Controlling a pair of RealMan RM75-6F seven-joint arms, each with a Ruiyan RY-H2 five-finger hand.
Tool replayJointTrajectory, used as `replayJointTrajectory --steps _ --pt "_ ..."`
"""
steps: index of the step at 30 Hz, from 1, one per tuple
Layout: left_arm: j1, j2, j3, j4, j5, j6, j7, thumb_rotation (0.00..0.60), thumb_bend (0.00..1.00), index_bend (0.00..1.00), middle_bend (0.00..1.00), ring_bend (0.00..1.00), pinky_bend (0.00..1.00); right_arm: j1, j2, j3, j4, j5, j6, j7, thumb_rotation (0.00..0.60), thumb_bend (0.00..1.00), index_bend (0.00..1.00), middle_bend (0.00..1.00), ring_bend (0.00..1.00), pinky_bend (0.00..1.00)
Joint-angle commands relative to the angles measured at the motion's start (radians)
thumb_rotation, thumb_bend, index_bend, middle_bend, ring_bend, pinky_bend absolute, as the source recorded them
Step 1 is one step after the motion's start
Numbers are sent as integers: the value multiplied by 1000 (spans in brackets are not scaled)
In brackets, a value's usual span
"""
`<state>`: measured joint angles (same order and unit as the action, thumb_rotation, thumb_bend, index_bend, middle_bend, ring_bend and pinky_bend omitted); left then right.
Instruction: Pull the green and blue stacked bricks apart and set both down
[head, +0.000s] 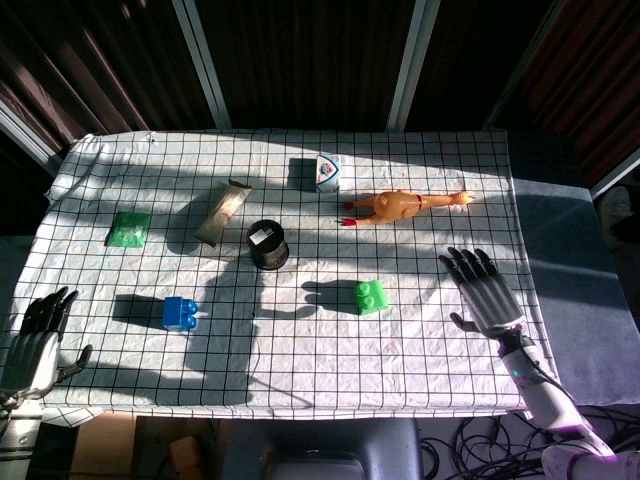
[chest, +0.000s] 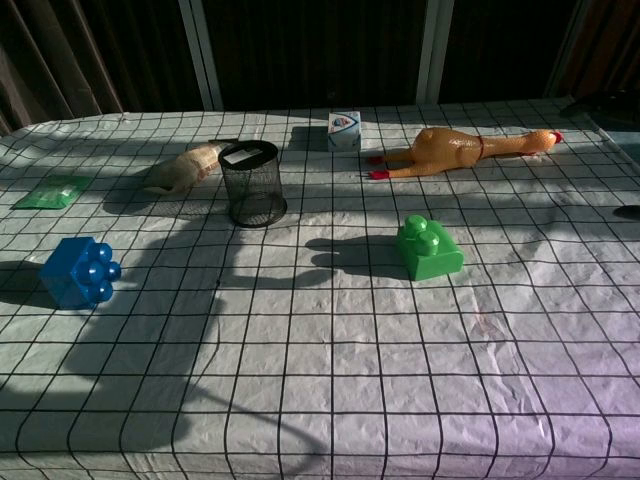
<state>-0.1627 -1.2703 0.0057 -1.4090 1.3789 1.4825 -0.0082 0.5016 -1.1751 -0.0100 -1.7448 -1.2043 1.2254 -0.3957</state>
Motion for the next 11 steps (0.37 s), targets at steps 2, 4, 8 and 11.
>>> replayJointTrajectory --steps 2,4,8,11 --pt "71 68 15 -103 -49 28 117 600 347 0 0 0 0 -290 4 -85 58 -89 363 52 600 180 0 0 0 0" --pt "75 71 17 -107 -33 34 113 600 348 0 0 0 0 -314 -6 -77 89 -89 380 75 600 179 0 0 0 0" --pt "82 72 13 -108 -9 43 106 600 349 0 0 0 0 -325 -6 -63 105 -109 370 95 600 180 0 0 0 0" --pt "82 76 17 -108 9 29 85 600 347 0 0 0 0 -327 -3 -59 107 -120 347 94 600 179 0 0 0 0"
